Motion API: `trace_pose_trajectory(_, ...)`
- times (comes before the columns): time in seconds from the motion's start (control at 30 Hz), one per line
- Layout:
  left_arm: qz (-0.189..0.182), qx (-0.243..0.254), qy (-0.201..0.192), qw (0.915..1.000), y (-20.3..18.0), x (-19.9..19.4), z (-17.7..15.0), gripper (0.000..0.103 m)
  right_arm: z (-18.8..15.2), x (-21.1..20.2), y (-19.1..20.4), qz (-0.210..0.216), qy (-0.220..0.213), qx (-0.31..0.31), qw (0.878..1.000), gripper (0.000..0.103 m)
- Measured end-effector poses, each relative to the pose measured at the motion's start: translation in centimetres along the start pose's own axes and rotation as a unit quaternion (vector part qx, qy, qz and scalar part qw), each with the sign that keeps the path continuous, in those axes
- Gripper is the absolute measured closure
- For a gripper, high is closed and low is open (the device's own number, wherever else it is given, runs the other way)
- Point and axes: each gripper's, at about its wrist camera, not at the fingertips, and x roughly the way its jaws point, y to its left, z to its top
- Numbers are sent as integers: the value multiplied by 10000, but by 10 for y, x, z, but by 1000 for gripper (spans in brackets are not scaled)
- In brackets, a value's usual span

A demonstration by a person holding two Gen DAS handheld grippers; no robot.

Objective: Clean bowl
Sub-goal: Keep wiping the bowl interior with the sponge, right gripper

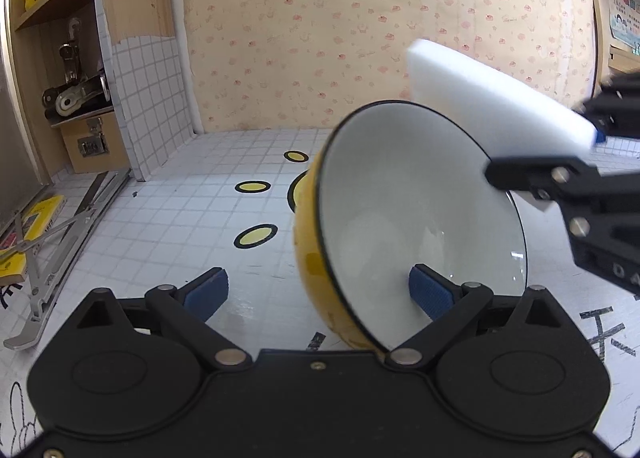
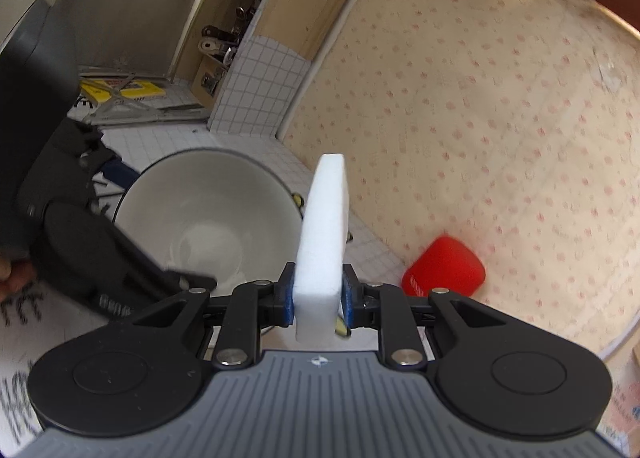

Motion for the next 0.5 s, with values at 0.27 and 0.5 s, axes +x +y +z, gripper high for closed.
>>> trace_pose_trajectory(0.27,-13,65,-2,10000,-2,0,0,5,-19,-8,3,-56,76,85,9999,79)
trace_pose_trajectory(0.5,-57,-94,-163,9998,7,1,4,5,-24,-13,4,-55,84,85,9999,79)
